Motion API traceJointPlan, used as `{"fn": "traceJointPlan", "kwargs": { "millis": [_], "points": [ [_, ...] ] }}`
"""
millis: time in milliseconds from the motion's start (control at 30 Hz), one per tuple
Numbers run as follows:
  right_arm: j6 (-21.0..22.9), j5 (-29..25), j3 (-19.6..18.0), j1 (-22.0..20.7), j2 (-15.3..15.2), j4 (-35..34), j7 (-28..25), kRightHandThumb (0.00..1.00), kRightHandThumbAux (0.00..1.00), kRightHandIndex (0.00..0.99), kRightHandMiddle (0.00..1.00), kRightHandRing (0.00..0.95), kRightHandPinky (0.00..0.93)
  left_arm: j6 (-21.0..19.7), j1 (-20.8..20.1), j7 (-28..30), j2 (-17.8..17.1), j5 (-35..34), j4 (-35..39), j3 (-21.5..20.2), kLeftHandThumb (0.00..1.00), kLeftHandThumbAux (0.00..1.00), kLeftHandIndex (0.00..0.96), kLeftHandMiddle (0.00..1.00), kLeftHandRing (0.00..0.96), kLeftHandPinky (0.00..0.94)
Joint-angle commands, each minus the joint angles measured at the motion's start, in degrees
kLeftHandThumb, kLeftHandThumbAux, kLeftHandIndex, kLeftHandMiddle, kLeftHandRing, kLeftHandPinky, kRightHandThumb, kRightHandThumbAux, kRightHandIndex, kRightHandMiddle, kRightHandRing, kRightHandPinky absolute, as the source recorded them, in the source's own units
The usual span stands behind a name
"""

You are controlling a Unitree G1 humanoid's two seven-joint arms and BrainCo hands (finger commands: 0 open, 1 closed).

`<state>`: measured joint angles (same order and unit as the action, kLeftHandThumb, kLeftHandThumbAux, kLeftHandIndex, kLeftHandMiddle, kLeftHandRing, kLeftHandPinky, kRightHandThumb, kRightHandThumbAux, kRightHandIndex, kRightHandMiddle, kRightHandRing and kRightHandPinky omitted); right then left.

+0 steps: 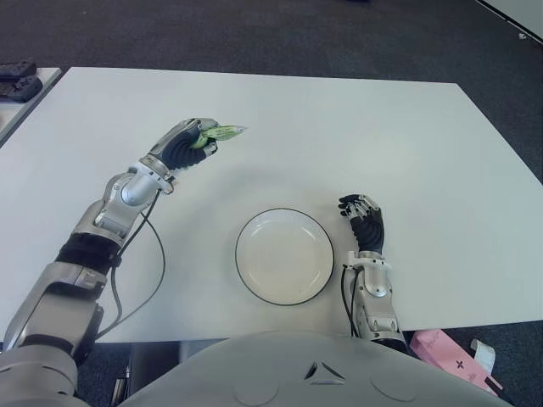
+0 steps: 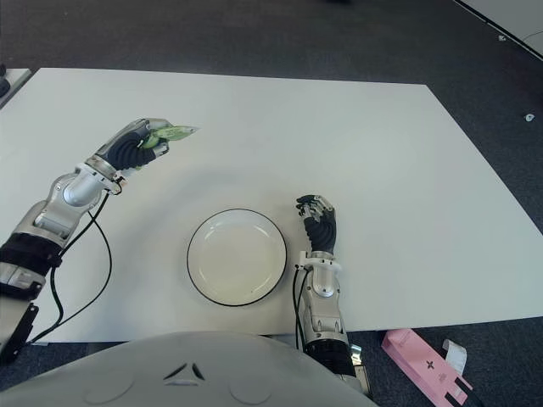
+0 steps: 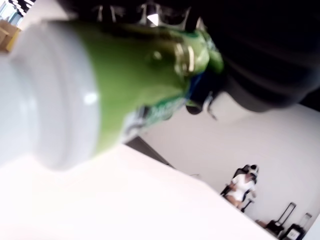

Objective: Put the toothpaste on the table into the plate.

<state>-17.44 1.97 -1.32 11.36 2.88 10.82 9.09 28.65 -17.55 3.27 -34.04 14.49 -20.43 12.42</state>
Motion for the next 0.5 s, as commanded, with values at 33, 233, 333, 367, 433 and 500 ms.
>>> {"fn": "traceJointPlan", "kwargs": {
  "millis": [33, 233, 333, 367, 433, 500],
  "points": [
    [0.5, -0.7, -0.3, -0.1, 1.0, 1.4, -0.1, 0.713, 0.724, 0.428, 0.466, 0.452, 0.454, -0.1, 1.3, 1.0, 2.0, 0.3, 4.5, -1.2, 0.743, 0.7, 0.441, 0.902, 0.894, 0.883],
    [0.5, -0.6, -0.3, -0.3, 0.9, 1.7, -0.2, 0.713, 0.724, 0.428, 0.468, 0.452, 0.453, 1.0, 0.6, 0.2, 3.6, 3.4, 7.4, -0.9, 0.742, 0.7, 0.441, 0.924, 0.907, 0.898],
    [0.7, -0.6, -0.2, -0.3, 0.8, 1.5, -0.3, 0.713, 0.724, 0.428, 0.469, 0.453, 0.453, 2.8, 0.2, -0.9, 4.3, 6.6, 9.7, -0.3, 0.741, 0.701, 0.441, 0.944, 0.916, 0.903],
    [0.8, -0.6, -0.2, -0.4, 0.7, 1.5, -0.3, 0.713, 0.724, 0.428, 0.469, 0.453, 0.453, 3.1, 0.3, -0.7, 4.5, 7.0, 10.6, -0.2, 0.74, 0.701, 0.441, 0.945, 0.915, 0.901],
    [1.1, -0.5, -0.2, -0.5, 0.6, 1.5, -0.3, 0.713, 0.724, 0.428, 0.469, 0.452, 0.451, 2.6, 0.7, 1.7, 4.8, 6.3, 13.2, 0.2, 0.74, 0.701, 0.441, 0.939, 0.909, 0.894],
    [1.5, -0.3, -0.1, -0.6, 0.6, 1.4, -0.3, 0.713, 0.724, 0.428, 0.469, 0.452, 0.45, 1.6, 1.1, 4.7, 4.9, 4.8, 15.6, 0.9, 0.741, 0.701, 0.441, 0.923, 0.898, 0.883]
  ]
}}
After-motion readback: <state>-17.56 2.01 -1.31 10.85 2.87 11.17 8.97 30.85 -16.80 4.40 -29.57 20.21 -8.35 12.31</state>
